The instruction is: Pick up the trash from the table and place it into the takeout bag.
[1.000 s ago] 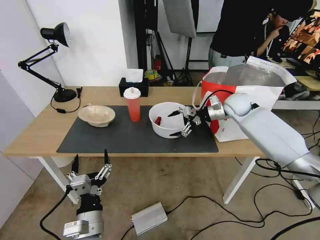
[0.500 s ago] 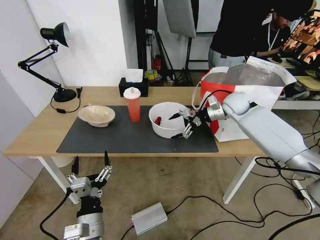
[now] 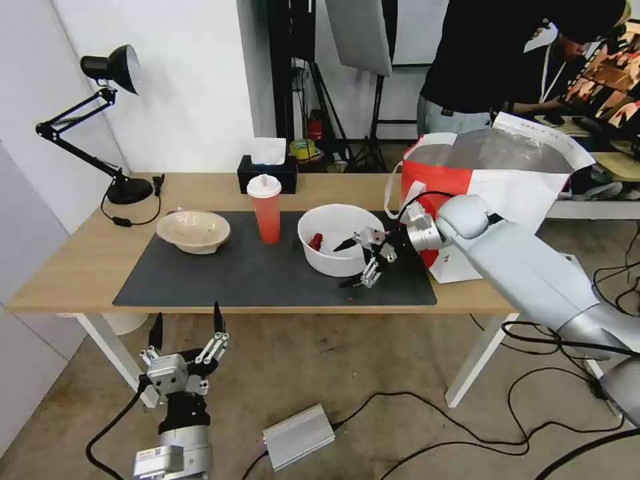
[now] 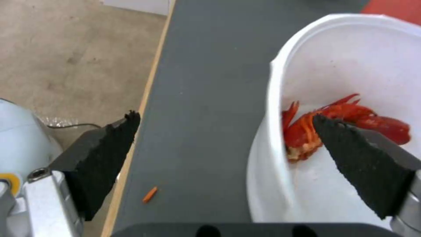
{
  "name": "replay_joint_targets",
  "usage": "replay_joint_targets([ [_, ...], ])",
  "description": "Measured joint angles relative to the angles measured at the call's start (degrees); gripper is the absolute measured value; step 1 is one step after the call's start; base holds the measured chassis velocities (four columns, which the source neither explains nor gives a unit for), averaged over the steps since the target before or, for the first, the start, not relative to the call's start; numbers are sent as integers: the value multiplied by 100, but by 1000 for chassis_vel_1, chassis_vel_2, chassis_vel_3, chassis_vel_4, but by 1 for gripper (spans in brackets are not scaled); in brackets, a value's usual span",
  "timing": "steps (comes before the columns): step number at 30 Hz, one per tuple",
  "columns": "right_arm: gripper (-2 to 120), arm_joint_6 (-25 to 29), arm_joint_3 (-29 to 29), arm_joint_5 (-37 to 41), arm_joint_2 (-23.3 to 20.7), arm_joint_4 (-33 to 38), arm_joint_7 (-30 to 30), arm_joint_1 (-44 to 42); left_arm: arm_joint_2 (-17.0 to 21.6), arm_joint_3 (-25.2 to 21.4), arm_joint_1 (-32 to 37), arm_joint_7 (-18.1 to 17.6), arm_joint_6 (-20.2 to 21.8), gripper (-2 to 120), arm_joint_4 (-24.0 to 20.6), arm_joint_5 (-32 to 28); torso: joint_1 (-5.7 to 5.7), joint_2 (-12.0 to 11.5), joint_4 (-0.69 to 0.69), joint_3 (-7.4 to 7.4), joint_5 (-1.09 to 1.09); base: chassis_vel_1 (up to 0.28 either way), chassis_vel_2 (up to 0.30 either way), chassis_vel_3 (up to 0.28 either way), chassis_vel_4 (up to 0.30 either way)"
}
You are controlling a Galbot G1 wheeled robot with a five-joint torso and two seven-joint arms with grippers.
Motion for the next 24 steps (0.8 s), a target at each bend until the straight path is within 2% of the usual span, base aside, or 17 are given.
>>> replay_joint_targets([
  [24,100,42,120,-43,-17,-90,-29,-154,-4,111,42,-2,-41,100,71,84,0,0,0,0,0,0,0,0,0],
])
